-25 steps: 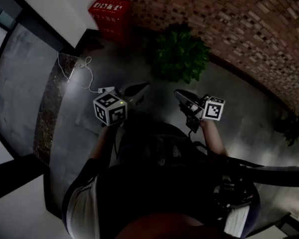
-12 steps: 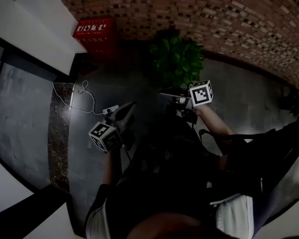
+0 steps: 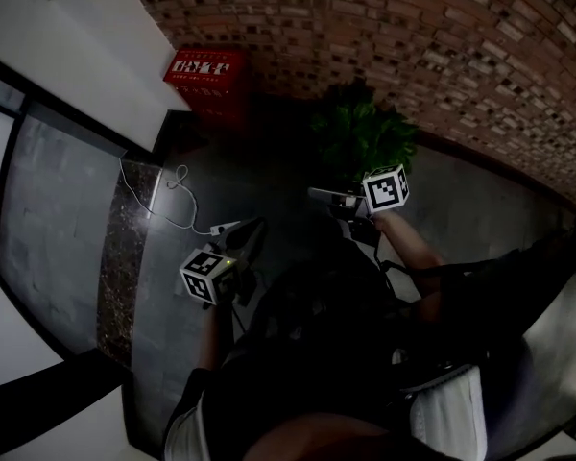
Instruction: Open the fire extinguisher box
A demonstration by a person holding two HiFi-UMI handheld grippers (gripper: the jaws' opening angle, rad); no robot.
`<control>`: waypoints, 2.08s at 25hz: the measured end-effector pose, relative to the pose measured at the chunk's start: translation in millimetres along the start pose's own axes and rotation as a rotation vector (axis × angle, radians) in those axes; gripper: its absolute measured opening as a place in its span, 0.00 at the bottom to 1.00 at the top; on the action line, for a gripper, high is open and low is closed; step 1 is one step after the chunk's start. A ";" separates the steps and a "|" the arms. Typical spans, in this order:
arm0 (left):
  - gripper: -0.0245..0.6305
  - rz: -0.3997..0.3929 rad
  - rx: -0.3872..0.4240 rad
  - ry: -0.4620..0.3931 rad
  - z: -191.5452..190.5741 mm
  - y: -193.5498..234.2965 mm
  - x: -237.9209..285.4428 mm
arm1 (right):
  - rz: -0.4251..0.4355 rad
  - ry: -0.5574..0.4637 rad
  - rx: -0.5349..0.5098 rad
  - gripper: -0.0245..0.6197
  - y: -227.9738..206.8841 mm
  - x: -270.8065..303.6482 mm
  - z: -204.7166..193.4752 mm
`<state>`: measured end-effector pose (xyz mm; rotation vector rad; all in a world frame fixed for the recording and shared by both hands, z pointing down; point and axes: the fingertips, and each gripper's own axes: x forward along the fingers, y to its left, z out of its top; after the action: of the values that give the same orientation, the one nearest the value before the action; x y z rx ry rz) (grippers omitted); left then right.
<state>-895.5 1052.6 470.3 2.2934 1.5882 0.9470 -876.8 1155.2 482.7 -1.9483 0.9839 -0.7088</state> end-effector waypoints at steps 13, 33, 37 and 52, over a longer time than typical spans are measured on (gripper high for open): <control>0.03 0.047 -0.139 -0.092 111.6 16.6 116.4 | 0.062 0.119 -0.002 0.04 -85.9 -39.9 113.9; 0.03 0.231 -0.073 -0.171 184.3 228.2 35.4 | 0.088 0.142 0.125 0.04 -110.6 179.0 185.2; 0.03 0.271 -0.009 -0.109 188.2 275.0 17.6 | 0.080 0.214 0.124 0.04 -100.8 230.1 173.7; 0.03 0.126 -0.075 -0.047 270.8 371.1 111.2 | 0.000 0.289 0.031 0.04 -201.0 279.9 251.4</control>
<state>-423.2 1053.6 487.2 2.3682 1.3802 0.9566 -461.4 1097.4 560.2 -1.8521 1.1372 -1.0204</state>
